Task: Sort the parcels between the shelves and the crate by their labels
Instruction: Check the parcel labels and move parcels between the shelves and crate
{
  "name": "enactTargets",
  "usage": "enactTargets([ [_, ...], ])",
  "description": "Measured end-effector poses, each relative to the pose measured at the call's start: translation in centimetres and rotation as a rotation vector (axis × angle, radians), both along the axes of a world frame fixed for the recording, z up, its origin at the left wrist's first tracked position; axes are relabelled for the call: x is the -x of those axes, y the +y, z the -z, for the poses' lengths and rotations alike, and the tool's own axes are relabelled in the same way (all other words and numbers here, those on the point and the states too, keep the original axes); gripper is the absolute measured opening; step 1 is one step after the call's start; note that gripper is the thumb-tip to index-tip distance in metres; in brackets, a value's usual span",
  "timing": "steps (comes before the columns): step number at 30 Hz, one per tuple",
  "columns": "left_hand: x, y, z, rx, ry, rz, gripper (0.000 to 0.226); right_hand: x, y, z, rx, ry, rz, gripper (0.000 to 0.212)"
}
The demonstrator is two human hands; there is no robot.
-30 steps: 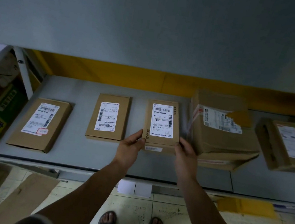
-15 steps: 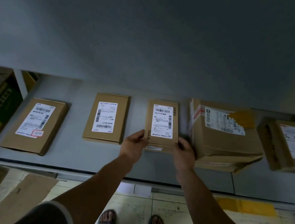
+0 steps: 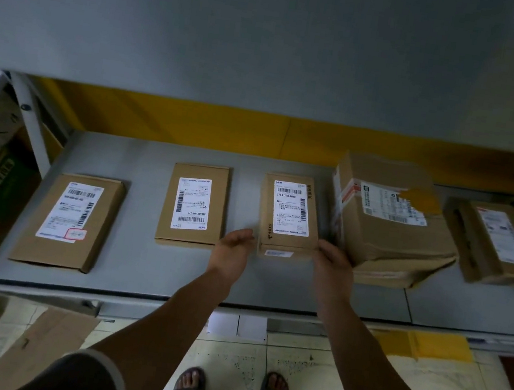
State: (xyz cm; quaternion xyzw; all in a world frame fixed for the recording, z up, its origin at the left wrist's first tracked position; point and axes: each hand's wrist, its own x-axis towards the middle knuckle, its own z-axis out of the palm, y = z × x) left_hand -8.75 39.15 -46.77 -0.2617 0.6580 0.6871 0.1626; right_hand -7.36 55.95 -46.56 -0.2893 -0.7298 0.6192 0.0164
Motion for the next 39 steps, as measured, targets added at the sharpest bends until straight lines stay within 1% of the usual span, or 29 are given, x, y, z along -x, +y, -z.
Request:
enactTargets([
  [4, -1.3, -2.6, -0.2, -0.052, -0.005, -0.007, 0.019, -1.9, -2.0, -0.1, -0.024, 0.028, 0.042, 0.022],
  [8, -2.2, -4.2, -0.8, -0.074, -0.002, -0.017, 0.025, -2.8, -4.0, 0.0, -0.028, 0.053, 0.071, 0.02],
  [12, -3.4, -6.8, -0.9, -0.077, -0.01, -0.048, 0.024, -3.4, -7.4, -0.5, 0.069, 0.041, 0.071, 0.02],
  [15, -4.2, -8.0, -0.9, -0.066, -0.018, -0.079, 0.023, -3.9, -8.8, -0.8, 0.081, 0.022, -0.01, 0.019],
  [19, -4.8, -9.1, -1.0, -0.046, -0.028, -0.144, 0.014, -3.6, -9.5, -0.8, 0.132, -0.022, -0.11, 0.016],
  [22, -4.8, -9.7, -1.5, -0.014, -0.015, -0.195, 0.012, -3.0, -10.0, -0.6, 0.138, -0.065, -0.202, 0.014],
  [28, -4.7, -11.2, -1.9, 0.131, 0.06, -0.263, 0.013, -1.0, -11.9, 0.0, 0.159, -0.179, -0.334, 0.015],
  [30, -4.4, -11.9, -1.7, 0.146, 0.088, -0.299, 0.021, -0.9, -12.6, 0.0, 0.137, -0.214, -0.371, 0.018],
  [32, -3.9, -12.8, -1.6, 0.167, 0.07, -0.304, 0.034, -0.5, -13.2, -0.1, 0.13, -0.231, -0.395, 0.025],
  [35, -2.7, -14.1, -1.2, 0.156, 0.005, -0.232, 0.053, 0.2, -14.4, -0.7, 0.142, -0.229, -0.431, 0.019],
  [37, -2.1, -14.6, -1.1, 0.152, -0.041, -0.168, 0.057, 0.7, -15.1, -0.6, 0.148, -0.253, -0.412, 0.017],
  [39, -1.7, -15.1, -1.1, 0.156, -0.064, -0.106, 0.054, 1.0, -15.9, -0.3, 0.157, -0.279, -0.375, 0.021],
])
